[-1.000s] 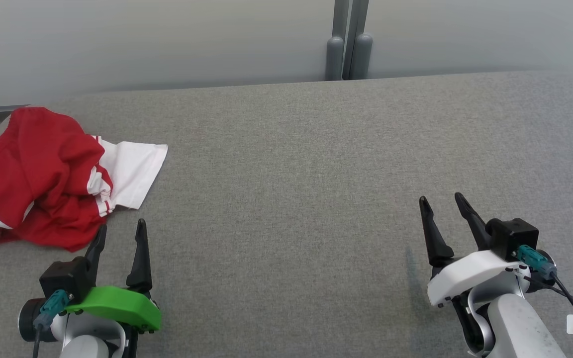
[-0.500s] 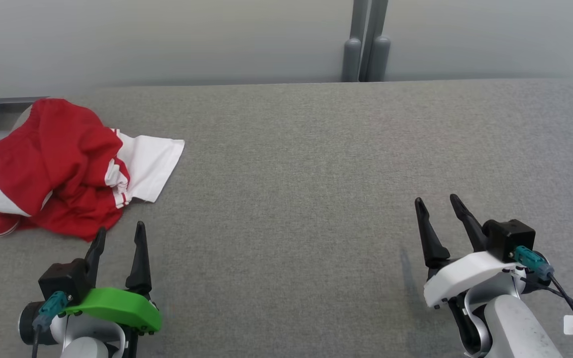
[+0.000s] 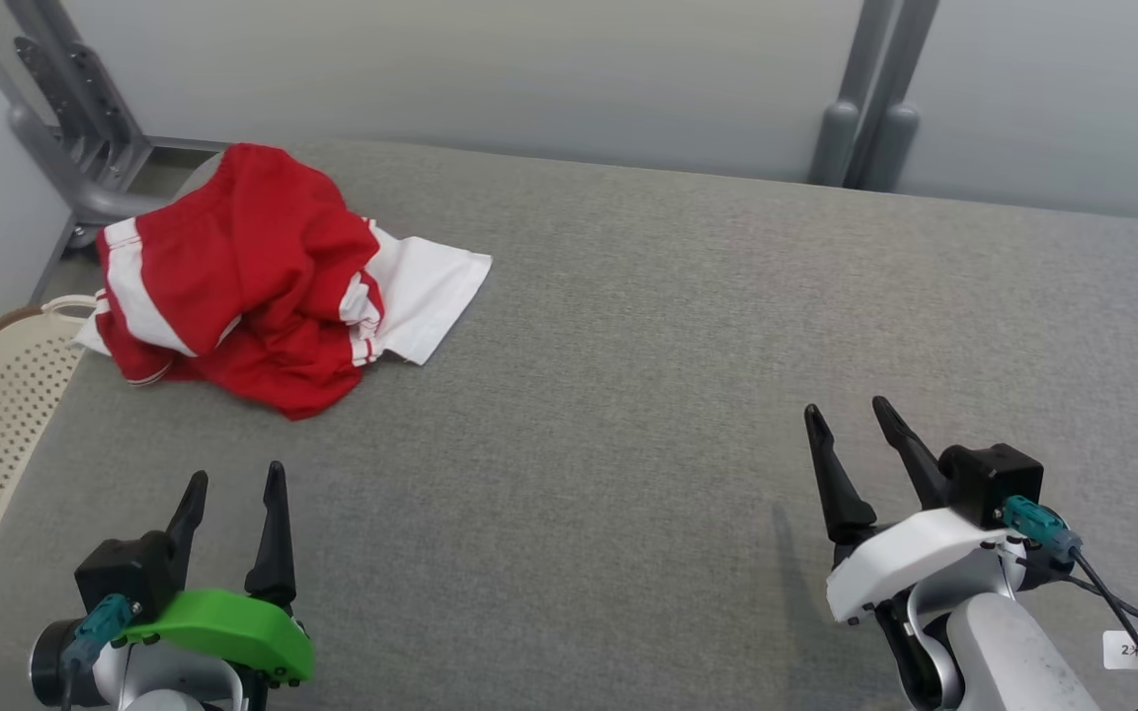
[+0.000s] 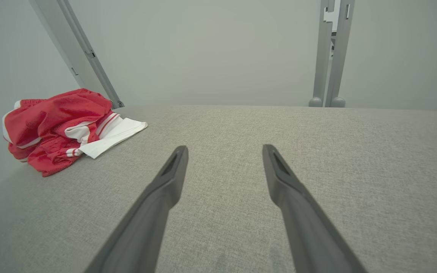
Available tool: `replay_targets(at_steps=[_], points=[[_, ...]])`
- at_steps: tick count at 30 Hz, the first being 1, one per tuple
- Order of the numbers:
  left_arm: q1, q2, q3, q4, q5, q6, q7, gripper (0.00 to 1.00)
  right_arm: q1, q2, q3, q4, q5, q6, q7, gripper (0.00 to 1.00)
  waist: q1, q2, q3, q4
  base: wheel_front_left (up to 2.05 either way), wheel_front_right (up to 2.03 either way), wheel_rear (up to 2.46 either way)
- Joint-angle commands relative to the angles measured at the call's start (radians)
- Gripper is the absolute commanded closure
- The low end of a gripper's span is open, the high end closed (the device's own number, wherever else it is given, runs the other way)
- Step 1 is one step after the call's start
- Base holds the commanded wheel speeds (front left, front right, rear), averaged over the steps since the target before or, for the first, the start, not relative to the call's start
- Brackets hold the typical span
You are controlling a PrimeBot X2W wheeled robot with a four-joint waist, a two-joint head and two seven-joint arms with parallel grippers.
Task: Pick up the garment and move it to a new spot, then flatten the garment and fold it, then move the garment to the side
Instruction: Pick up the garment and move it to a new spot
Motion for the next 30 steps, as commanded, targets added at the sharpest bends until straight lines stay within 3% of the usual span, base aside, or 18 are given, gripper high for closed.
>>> replay_targets(at_steps=[1,9,19,30], points=[[0.015,0.007,0.000,-0.003,-0.002,0.004,0.002,0.00,0.006,-0.004,0.003,0.002,0.006,0.000,-0.003,0.00,0.0000,0.0000,-0.006,0.054,0.00,0.00,0.00],[0.029,0.014,-0.003,-0.020,-0.013,0.009,0.010,0.00,0.002,-0.004,0.026,0.013,0.016,0.000,-0.007,0.00,0.0000,0.0000,-0.008,0.116,0.00,0.00,0.00],[0.032,0.013,-0.003,-0.018,-0.037,0.003,0.022,0.00,0.007,-0.004,0.036,0.014,0.016,0.000,-0.007,0.00,0.0000,0.0000,-0.003,0.138,0.00,0.00,0.00],[-0.281,0.056,-0.034,0.123,-0.061,-0.056,0.189,0.00,-0.021,-0.018,0.041,-0.063,-0.040,0.000,0.057,0.00,0.0000,0.0000,0.090,0.127,0.00,0.00,0.00]])
